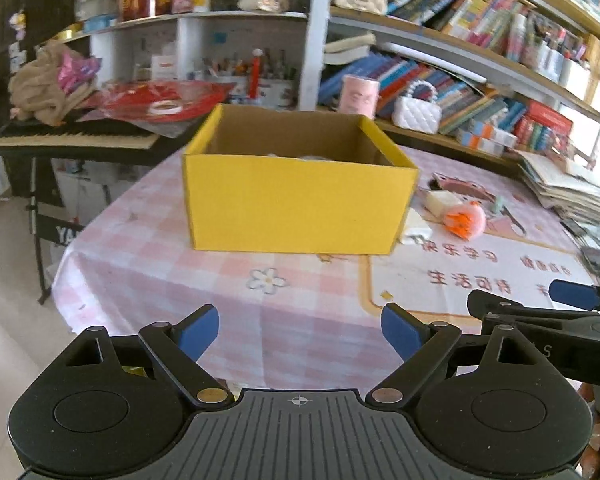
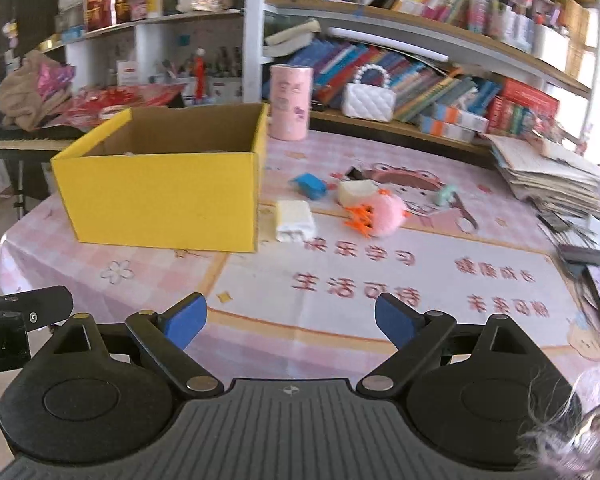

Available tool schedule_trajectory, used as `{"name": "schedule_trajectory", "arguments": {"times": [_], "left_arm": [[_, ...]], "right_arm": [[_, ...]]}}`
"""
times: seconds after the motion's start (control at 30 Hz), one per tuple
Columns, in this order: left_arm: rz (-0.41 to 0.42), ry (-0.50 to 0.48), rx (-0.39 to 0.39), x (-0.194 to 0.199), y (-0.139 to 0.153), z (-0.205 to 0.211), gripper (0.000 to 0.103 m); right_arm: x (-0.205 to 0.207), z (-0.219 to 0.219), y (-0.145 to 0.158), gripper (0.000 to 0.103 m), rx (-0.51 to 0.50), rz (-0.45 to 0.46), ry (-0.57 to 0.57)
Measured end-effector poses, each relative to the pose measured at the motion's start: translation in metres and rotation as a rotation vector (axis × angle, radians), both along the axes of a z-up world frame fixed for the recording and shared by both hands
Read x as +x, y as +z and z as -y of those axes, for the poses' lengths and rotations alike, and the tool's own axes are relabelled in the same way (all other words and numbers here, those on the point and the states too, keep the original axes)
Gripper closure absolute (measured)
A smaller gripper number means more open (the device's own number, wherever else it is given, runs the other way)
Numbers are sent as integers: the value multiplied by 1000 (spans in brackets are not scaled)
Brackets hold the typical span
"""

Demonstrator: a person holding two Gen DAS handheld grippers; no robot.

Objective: Organize objects
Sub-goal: 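Withdraw both open tools from the box back over the table items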

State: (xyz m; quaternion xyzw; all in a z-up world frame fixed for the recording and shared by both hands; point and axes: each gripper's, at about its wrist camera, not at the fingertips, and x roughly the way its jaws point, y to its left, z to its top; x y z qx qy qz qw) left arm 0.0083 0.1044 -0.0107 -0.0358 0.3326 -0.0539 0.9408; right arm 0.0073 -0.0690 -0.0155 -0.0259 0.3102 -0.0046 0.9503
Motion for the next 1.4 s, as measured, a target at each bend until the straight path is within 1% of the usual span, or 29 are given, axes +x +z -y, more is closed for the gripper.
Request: {"name": "schedule_trajectory", "arguments": {"times": [0.13, 0.33, 0.73, 1.1, 1.4], "left_arm": [[1, -54, 4, 0, 0, 11, 12], [-6, -108, -1, 4, -3, 28, 12], [-17, -155, -2, 24, -6, 70, 12], [-32, -164, 14, 59, -5, 128, 12], [-48, -132, 32, 89, -10, 181, 12]], "right_arm": [[-8, 11, 0, 11, -2, -3, -49], [-14, 30, -2, 10, 0, -12, -114], [-3, 73, -5, 9, 10, -29, -186], [34, 130, -5, 9, 25, -46, -197], [68, 187, -8, 10, 41, -54, -176]]}}
